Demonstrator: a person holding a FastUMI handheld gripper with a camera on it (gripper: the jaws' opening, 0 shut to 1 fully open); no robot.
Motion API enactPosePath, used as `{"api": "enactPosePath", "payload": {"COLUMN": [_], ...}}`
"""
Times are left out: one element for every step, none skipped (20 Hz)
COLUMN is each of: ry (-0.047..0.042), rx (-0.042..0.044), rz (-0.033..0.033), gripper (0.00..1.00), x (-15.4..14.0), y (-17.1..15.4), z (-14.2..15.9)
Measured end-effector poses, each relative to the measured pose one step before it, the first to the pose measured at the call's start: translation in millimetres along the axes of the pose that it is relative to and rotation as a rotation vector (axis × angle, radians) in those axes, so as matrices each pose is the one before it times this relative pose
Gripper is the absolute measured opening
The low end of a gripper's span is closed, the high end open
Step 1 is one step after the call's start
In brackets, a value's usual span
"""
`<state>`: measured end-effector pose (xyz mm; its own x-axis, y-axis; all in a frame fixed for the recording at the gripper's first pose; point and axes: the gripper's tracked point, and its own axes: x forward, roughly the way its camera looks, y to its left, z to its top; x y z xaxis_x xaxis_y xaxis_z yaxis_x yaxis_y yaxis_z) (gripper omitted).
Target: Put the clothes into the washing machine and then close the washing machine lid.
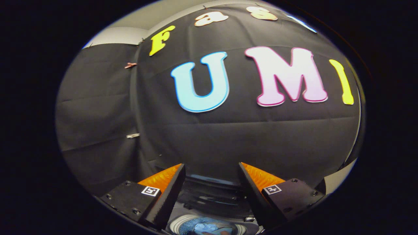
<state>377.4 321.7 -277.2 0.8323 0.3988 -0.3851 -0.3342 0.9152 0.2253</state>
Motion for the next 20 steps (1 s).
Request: {"api": "enactPosePath", "payload": {"ry": [0.00324, 0.01127, 0.01765, 0.0161, 0.01478, 0.01403, 0.01638, -0.0014, -0.00907, 0.00359, -0.00166, 0.00103, -0.00872, -0.00285, 0.00803, 0.00073, 0.0072, -0.0002, 0.00393, 0.00561], "rx": [0.00178, 0.00033, 0.00056, 0.00482, 0.00787, 0.0079, 0.00934, 0.00413, -0.0004, -0.00636, -0.02407, -0.03117, -0.01807, 0.00097, 0.00953, 0.00333, -0.00906, -0.00776, -0.00084, 0.00017], "rz": [-0.02784, -0.02619, -0.02873, -0.03157, -0.0311, -0.02829, -0.02188, -0.00358, -0.00727, -0.00952, -0.00622, -0.00731, -0.00421, -0.00155, -0.00038, -0.00241, -0.00354, -0.0028, -0.0019, -0.00028], "gripper": [0.99, 0.99, 0.99, 0.99, 0.99, 0.99, 0.99, 0.99, 1.0, 0.99, 0.99, 0.99, 0.99, 0.99, 1.0, 0.99, 1.0, 1.0, 1.0, 1.0], "x": [2.79, 3.93, 4.14, 2.44, 2.3, 4.57, 3.13, 1.3, 1.11, -0.31, 0.37, 0.73, -0.65, 0.27, -0.17, -0.59, -0.92, 0.14, -1.27, -2.83], "y": [-6.31, -6.51, -7.12, -6.92, -7.59, -3.82, -4.63, -2.95, -1.59, -1.59, 0.22, -0.78, 0.24, -0.08, 0.25, -0.31, 0.57, -0.39, -0.07, 0.46], "z": [-0.48, -1.67, -4.37, -4.72, -4.79, -3.21, -4.02, -0.14, 1.63, -2.26, -2.44, -1.8, 1.17, -1.23, -1.73, 0.89, -2.01, -0.05, -0.4, -1.68]}}
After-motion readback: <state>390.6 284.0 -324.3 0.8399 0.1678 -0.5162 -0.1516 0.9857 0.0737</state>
